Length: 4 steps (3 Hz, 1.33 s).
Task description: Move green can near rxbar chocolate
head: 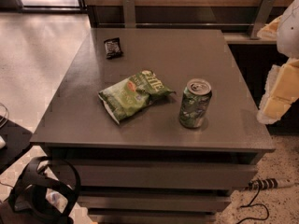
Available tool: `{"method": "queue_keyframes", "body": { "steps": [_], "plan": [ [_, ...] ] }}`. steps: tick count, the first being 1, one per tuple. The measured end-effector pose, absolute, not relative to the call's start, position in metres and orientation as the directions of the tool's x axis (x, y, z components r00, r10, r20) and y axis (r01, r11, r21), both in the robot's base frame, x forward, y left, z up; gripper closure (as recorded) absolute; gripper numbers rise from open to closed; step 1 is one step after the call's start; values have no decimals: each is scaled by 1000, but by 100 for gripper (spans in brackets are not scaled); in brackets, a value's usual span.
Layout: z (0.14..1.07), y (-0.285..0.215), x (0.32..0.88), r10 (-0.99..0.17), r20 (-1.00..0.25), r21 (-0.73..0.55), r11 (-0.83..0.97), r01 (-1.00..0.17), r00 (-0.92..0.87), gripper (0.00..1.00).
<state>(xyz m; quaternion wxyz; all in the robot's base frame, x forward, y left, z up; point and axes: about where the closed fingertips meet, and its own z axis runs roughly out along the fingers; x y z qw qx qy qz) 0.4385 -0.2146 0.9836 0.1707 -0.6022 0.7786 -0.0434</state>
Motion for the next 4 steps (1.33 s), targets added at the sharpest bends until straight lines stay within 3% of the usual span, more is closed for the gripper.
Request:
{"method": "queue_keyframes", "body": {
  "steps": [2,4],
  "plan": [
    [983,-215,439,-948,-233,-270,278,-922,-218,0],
    [919,-234,440,-827,-505,-179,382,-907,-249,0]
  ]
}}
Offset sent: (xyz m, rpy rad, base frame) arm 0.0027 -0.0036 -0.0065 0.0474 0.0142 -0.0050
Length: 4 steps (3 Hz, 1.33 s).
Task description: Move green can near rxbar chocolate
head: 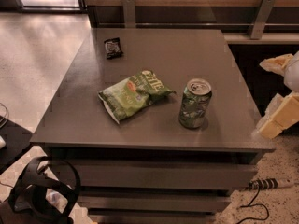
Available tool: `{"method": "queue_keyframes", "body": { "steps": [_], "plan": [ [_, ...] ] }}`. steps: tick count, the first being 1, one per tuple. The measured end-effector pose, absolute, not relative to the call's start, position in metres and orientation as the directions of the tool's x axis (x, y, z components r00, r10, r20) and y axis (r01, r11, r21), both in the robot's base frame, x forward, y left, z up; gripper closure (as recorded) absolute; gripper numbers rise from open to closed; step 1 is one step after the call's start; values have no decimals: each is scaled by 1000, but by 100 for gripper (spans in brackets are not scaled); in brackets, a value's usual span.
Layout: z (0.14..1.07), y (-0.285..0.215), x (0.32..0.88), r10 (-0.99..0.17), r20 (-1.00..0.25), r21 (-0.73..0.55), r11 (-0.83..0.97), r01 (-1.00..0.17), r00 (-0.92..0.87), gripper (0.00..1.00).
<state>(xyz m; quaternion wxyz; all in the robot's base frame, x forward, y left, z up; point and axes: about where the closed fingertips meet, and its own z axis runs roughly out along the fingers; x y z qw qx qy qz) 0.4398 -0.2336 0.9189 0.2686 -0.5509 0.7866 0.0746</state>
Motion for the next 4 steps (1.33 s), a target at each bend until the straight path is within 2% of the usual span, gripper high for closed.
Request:
{"method": "queue_keyframes", "body": {
  "steps": [2,3,4],
  "plan": [
    [886,-215,450,-570,-807,-144,443,-885,-154,0],
    [897,-200,457,-396,-914,-116,460,-880,-87,0],
    [911,-187,462,-264,-964,-89,462,-882,-41,0]
  ]
}}
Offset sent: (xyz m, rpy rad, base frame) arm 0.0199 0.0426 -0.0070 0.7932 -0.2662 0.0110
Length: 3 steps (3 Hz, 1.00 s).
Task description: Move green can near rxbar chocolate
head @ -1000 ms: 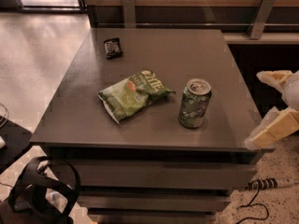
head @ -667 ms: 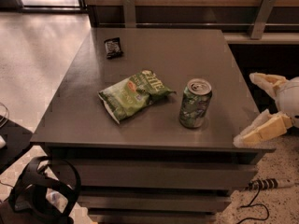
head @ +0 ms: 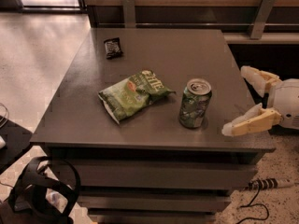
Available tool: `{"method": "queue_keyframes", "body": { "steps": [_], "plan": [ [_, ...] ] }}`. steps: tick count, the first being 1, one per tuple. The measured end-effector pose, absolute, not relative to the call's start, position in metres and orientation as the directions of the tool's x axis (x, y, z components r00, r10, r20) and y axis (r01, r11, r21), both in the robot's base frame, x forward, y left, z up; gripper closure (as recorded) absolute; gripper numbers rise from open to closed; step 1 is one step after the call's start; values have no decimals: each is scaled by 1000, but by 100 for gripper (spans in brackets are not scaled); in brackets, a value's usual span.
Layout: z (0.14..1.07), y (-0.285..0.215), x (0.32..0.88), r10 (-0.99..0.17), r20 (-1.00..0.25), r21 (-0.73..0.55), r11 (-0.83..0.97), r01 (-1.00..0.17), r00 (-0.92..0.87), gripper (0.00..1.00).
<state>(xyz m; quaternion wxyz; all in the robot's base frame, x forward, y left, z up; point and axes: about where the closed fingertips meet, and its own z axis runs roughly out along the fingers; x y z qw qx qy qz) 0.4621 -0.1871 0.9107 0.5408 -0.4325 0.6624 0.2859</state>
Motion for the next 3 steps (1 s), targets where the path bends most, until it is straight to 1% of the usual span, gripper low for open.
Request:
{"method": "queue_keyframes", "body": {
  "steps": [1,3],
  "plan": [
    [918,-168,469,-196,-980,-71,446,-892,-20,0],
    [908,-133,489,-134,-990,-22,416,-909,-37,0]
  ]
}}
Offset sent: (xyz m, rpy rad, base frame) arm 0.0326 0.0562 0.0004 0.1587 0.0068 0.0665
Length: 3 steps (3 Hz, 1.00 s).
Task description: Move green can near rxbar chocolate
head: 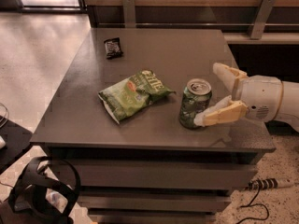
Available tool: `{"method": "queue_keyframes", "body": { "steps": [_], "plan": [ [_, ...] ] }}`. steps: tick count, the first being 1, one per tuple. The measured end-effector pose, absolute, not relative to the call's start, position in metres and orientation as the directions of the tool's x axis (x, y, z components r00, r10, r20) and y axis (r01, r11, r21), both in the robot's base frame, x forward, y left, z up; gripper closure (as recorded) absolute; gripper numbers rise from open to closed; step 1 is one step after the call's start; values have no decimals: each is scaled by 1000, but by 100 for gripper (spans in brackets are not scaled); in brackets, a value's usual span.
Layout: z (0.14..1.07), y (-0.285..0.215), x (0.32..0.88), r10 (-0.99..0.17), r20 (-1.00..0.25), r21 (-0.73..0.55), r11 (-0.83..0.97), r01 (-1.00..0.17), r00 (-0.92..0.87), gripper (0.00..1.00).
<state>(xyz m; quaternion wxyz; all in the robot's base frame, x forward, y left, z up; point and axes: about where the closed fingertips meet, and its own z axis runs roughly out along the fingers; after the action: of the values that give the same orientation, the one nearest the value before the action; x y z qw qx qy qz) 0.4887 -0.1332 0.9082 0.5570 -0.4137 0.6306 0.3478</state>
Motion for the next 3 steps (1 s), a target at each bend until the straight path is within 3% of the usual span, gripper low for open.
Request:
{"method": "queue_keyframes", "body": {
  "steps": [1,3],
  "plan": [
    [895,-123,494,-104,-993,4,413,-911,-51,0],
    [876,-114,495,-88,-994,28,421,-907,-71,42]
  ]
}}
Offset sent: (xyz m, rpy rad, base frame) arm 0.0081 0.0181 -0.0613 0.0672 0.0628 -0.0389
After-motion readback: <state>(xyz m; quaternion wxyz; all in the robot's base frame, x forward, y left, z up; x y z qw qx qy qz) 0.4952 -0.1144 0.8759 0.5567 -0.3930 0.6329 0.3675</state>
